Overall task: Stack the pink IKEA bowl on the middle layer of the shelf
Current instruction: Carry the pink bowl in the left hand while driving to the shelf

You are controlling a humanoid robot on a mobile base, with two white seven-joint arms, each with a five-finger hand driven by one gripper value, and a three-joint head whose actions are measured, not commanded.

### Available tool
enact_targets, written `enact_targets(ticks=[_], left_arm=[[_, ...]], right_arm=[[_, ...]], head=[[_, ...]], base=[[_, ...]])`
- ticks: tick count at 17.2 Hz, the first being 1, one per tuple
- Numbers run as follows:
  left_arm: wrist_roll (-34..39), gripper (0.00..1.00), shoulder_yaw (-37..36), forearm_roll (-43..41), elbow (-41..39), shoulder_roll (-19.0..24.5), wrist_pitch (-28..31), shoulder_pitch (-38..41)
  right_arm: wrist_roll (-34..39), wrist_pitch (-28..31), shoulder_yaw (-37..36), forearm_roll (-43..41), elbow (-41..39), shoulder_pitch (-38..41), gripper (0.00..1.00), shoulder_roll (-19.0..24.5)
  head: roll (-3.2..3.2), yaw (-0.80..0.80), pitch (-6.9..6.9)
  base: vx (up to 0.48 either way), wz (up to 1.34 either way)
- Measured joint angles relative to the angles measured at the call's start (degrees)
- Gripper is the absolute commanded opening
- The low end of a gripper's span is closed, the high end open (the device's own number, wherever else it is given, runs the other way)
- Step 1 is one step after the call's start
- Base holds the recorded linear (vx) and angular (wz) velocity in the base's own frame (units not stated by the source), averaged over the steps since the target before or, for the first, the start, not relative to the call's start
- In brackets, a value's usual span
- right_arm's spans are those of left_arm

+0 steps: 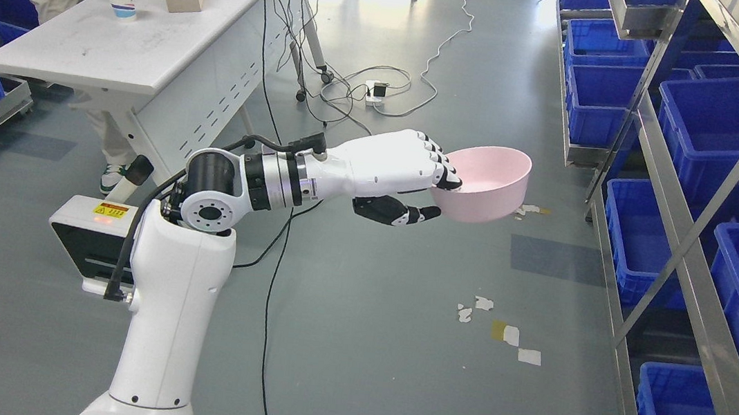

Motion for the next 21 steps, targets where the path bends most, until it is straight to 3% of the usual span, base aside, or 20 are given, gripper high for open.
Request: enact_targets(ticks=[21], left_arm=[[1.2, 0.04, -0.1, 0.0, -0.9, 0.0, 0.0, 0.0]], right_arm=[[0.0, 0.0, 0.0, 0.0, 0.0, 0.0, 1.0, 0.0]], head=[[0.0, 0.0, 0.0]], base=[[0.366, 0.02]])
